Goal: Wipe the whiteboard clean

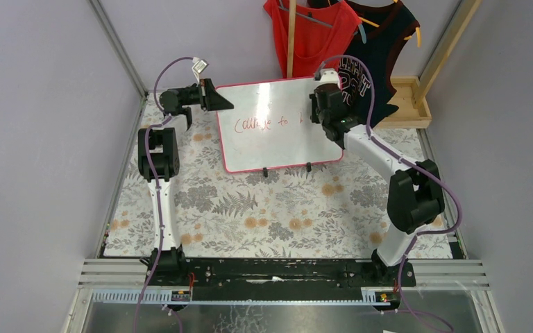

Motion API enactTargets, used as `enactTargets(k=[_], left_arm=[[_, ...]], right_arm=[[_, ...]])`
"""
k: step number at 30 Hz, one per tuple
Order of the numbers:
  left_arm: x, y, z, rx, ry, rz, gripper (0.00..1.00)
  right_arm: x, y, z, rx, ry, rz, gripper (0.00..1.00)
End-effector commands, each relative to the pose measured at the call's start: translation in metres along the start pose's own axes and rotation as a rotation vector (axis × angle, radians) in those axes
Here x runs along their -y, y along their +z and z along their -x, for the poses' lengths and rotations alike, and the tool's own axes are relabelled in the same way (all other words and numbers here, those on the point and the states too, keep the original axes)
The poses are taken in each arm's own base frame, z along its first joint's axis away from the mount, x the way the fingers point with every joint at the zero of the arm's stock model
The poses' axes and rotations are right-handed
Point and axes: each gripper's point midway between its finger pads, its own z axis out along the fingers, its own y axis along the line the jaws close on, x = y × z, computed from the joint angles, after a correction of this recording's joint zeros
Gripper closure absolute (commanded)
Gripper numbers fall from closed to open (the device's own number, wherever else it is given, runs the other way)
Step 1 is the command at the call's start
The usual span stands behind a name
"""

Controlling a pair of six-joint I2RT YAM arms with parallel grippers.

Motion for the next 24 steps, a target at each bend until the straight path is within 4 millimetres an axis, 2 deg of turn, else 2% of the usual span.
enactTargets(k=[1,8,12,14,17,24], left_arm=[[0.016,0.007,-0.003,-0.049,0.061,-0.017,1.00],[0.017,0.007,-0.005,-0.051,0.056,-0.016,1.00],[0.016,0.006,-0.005,-0.051,0.054,-0.016,1.00],[0.017,0.007,-0.006,-0.052,0.053,-0.017,1.00],[0.016,0.007,-0.006,-0.052,0.053,-0.016,1.00],[0.017,0.007,-0.005,-0.049,0.055,-0.016,1.00]], right_arm=[[-0.053,-0.011,-0.012,-0.020,-0.021,0.123,1.00],[-0.085,-0.013,-0.020,-0.032,-0.036,0.180,1.00],[-0.094,-0.013,-0.022,-0.034,-0.044,0.186,1.00],[-0.090,-0.011,-0.022,-0.033,-0.050,0.162,1.00],[-0.071,-0.010,-0.023,-0.038,-0.083,0.075,1.00],[-0.013,-0.013,-0.022,-0.043,-0.053,-0.062,1.00]])
